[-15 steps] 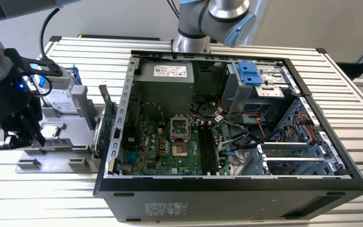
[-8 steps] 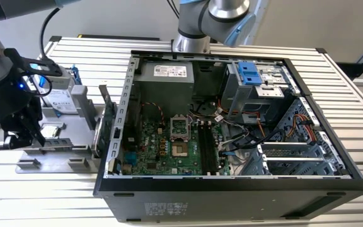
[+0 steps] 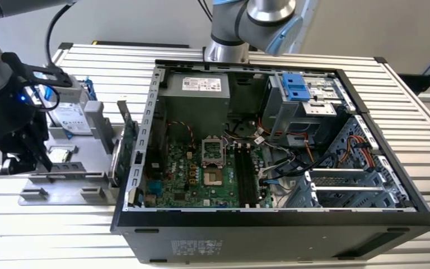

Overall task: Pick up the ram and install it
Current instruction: 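Pick up the ram and move it above insertion slot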

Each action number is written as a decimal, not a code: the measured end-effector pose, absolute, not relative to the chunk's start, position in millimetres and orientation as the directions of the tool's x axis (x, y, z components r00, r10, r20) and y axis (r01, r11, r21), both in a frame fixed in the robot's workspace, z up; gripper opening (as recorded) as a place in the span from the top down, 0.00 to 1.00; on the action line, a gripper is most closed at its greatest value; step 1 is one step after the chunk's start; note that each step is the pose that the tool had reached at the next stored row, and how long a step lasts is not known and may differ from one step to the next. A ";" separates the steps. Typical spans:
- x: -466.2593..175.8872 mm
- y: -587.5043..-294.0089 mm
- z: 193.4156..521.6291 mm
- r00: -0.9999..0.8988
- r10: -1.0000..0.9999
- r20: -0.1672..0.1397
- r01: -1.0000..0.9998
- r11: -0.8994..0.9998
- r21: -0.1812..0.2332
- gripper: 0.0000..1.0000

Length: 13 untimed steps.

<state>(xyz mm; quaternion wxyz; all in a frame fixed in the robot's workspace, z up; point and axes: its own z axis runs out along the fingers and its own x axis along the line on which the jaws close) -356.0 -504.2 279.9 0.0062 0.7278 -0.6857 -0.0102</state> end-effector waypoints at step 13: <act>-356.1 -504.2 288.8 0.059 -0.998 -0.006 -0.998 -0.060 0.023 1.00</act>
